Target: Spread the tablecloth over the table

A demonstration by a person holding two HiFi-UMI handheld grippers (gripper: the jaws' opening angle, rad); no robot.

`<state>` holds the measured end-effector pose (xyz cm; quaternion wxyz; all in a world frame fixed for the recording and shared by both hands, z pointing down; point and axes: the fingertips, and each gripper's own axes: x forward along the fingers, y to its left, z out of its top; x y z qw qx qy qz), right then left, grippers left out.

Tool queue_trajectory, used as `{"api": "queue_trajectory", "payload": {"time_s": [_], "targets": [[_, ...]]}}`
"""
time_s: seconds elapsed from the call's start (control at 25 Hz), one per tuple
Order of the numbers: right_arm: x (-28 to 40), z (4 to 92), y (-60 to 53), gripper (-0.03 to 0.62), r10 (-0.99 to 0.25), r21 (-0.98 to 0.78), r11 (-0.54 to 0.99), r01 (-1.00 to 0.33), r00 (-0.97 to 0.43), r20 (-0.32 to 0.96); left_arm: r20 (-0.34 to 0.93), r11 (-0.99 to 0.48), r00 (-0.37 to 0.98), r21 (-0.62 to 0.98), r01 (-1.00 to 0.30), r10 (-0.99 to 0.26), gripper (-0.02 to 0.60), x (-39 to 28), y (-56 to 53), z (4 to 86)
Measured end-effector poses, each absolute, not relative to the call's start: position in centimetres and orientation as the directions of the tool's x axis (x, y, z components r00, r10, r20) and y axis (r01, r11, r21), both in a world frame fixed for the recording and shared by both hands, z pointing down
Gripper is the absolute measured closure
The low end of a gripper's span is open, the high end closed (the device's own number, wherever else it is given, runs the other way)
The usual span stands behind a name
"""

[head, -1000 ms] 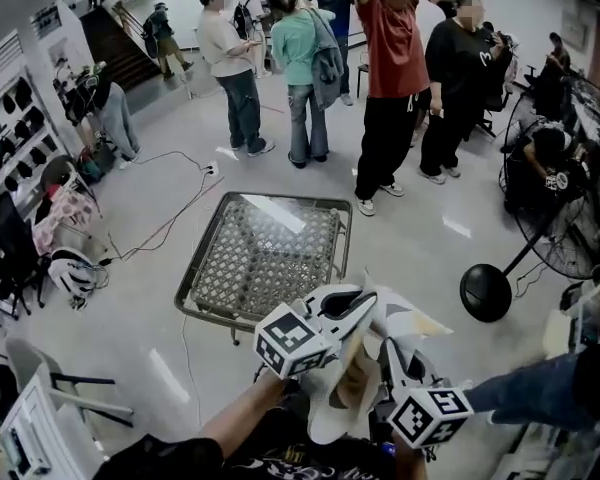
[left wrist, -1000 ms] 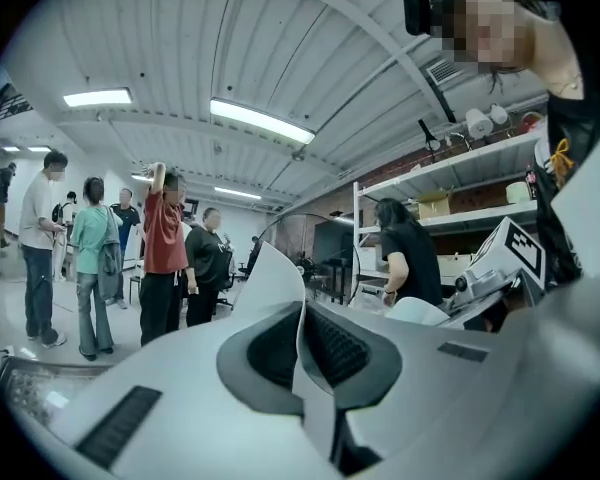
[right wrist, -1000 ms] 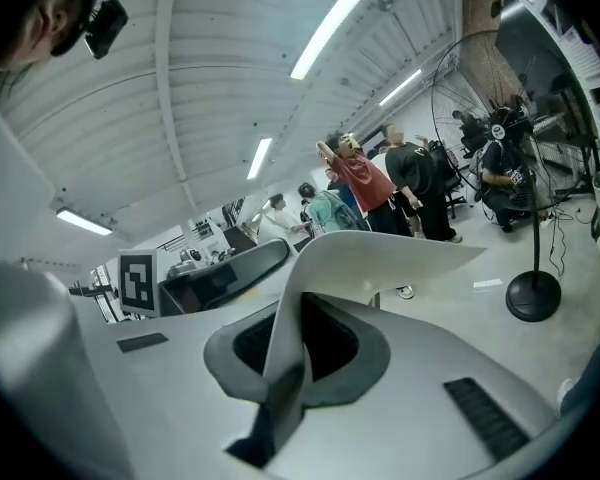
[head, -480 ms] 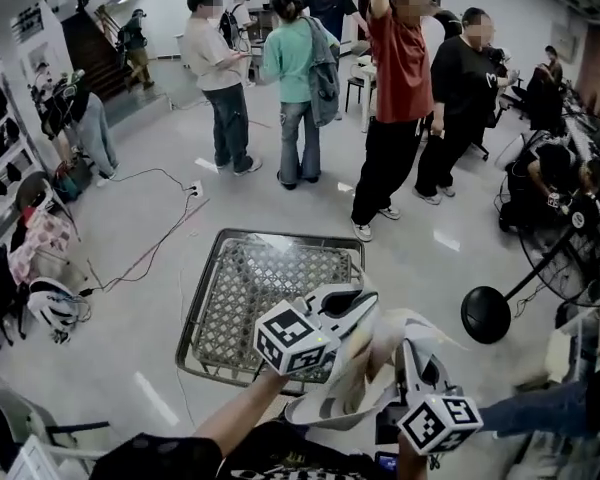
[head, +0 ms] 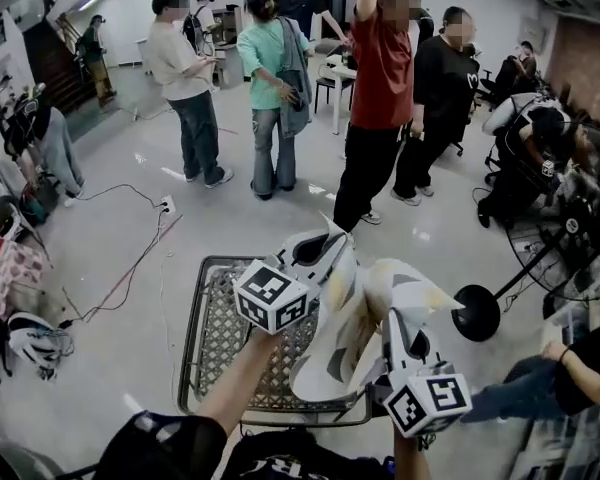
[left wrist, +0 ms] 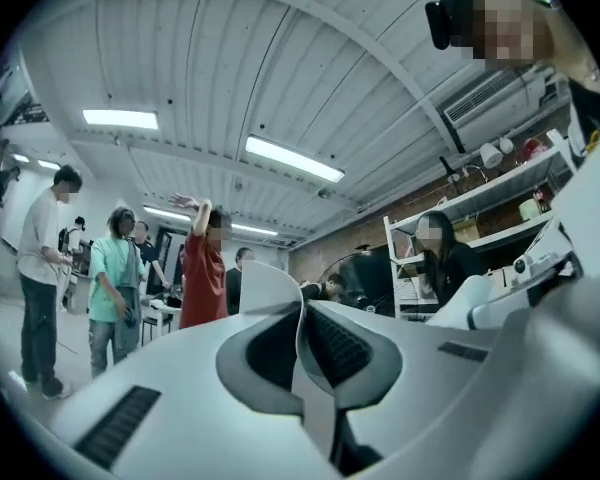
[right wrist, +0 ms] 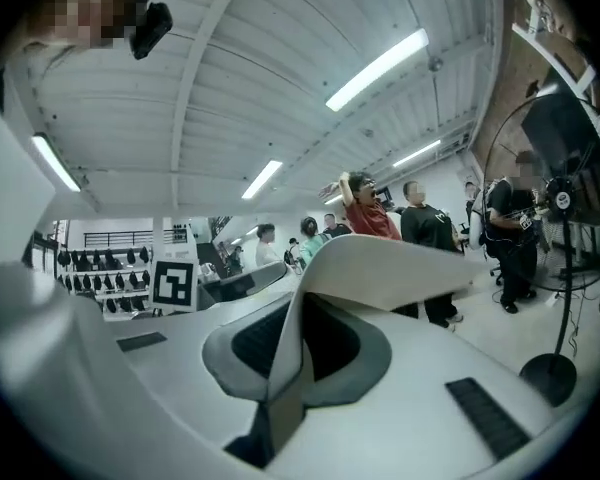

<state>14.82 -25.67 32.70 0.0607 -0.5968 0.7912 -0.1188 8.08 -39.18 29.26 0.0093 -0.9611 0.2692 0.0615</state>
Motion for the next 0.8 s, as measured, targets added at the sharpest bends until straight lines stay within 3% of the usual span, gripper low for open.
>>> {"api": "queue_trajectory", "payload": {"time_s": [0.24, 0.48, 0.8], "targets": [[13.0, 33.5, -30.9, 0.566, -0.971, -0.194, 0.218, -0.956, -0.232, 0.051, -0.084, -0.748, 0.759, -0.131, -0.651, -0.646, 0.549, 1.6, -47.9, 30.0], [13.1, 36.0, -33.0, 0.568, -0.981, -0.273, 0.167, -0.947, -0.186, 0.046, -0.050, -0.603, 0.611, -0.123, -0.788, -0.790, 0.548, -9.0, -52.0, 33.3], [10.8, 37.3, -35.7, 0.563, -0.943, -0.337, 0.296, -0.894, -0.330, 0.049, 0.047, -0.398, 0.396, -0.072, -0.914, -0.917, 0.548, -20.1, -55.2, 36.7]]}}
